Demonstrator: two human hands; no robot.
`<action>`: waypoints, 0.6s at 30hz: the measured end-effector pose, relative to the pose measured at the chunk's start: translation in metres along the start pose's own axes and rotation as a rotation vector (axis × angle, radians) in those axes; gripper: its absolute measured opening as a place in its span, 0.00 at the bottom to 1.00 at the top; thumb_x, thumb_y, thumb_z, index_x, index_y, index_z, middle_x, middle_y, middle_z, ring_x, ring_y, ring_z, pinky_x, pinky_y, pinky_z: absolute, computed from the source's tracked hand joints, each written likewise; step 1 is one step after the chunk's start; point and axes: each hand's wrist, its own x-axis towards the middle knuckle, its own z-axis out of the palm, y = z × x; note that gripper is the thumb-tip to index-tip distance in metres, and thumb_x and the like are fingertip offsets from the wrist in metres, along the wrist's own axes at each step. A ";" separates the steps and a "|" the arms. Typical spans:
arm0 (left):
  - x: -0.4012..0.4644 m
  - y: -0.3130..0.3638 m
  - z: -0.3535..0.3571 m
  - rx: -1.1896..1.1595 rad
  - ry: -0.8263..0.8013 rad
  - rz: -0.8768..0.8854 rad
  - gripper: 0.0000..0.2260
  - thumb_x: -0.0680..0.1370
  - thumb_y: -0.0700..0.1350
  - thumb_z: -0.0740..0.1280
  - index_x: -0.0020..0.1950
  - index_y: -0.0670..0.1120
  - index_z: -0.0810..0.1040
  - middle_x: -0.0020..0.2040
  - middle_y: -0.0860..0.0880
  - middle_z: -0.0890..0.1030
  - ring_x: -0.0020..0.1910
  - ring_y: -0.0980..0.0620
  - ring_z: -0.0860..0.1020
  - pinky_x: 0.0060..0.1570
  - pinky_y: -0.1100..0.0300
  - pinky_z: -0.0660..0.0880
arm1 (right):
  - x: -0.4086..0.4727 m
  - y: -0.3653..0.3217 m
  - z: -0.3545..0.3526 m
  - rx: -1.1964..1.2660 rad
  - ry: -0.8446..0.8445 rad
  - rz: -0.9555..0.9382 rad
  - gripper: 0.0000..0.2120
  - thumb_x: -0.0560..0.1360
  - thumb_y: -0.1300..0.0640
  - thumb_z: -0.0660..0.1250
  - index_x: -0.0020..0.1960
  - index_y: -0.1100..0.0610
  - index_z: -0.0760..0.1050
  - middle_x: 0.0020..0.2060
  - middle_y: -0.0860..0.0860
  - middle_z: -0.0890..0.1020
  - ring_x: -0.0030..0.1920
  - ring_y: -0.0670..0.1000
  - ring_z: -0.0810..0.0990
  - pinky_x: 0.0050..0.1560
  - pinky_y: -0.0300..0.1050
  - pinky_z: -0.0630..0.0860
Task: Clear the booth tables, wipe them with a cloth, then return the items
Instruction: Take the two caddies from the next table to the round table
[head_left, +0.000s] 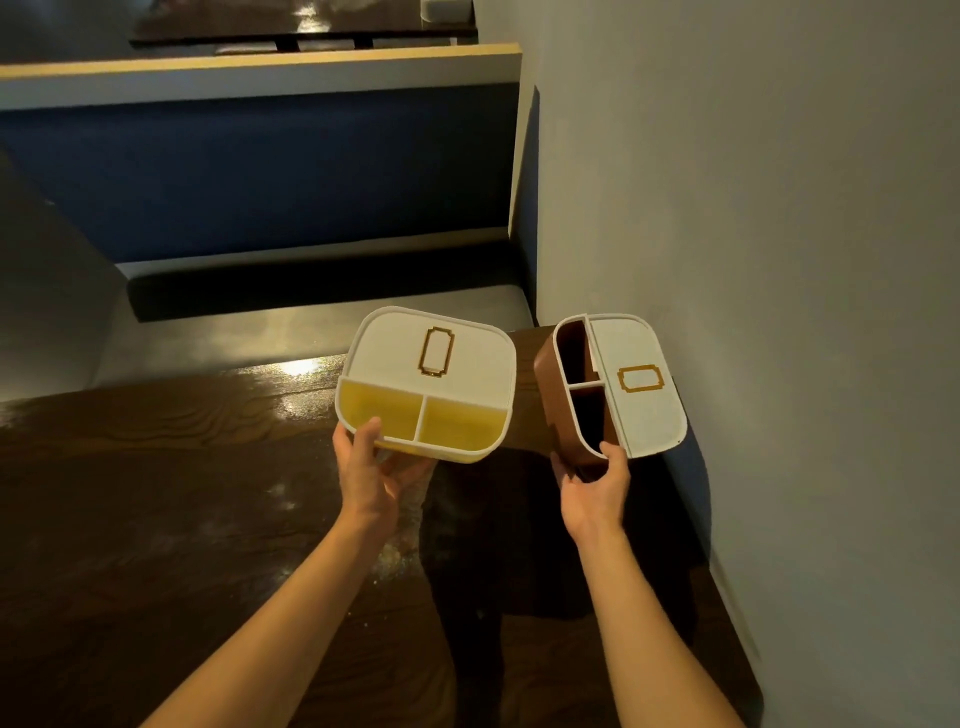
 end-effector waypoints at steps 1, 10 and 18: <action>-0.002 0.002 -0.003 -0.009 0.013 -0.004 0.23 0.82 0.48 0.63 0.76 0.52 0.62 0.65 0.42 0.75 0.59 0.40 0.80 0.45 0.41 0.83 | -0.007 0.000 0.001 0.000 -0.016 0.008 0.11 0.80 0.58 0.62 0.62 0.53 0.72 0.63 0.60 0.74 0.64 0.62 0.75 0.64 0.54 0.77; -0.024 0.029 -0.034 -0.081 0.084 0.013 0.22 0.83 0.47 0.62 0.76 0.53 0.62 0.63 0.44 0.75 0.57 0.41 0.80 0.42 0.45 0.83 | -0.091 0.016 0.028 -0.071 -0.049 -0.011 0.06 0.78 0.59 0.66 0.54 0.53 0.75 0.60 0.57 0.73 0.63 0.60 0.73 0.66 0.61 0.74; -0.052 0.081 -0.100 -0.201 0.178 -0.015 0.25 0.82 0.49 0.64 0.77 0.55 0.60 0.66 0.43 0.74 0.59 0.40 0.79 0.44 0.43 0.83 | -0.174 0.089 0.064 -0.098 -0.036 -0.027 0.19 0.76 0.60 0.69 0.65 0.57 0.72 0.56 0.55 0.76 0.63 0.58 0.73 0.62 0.56 0.75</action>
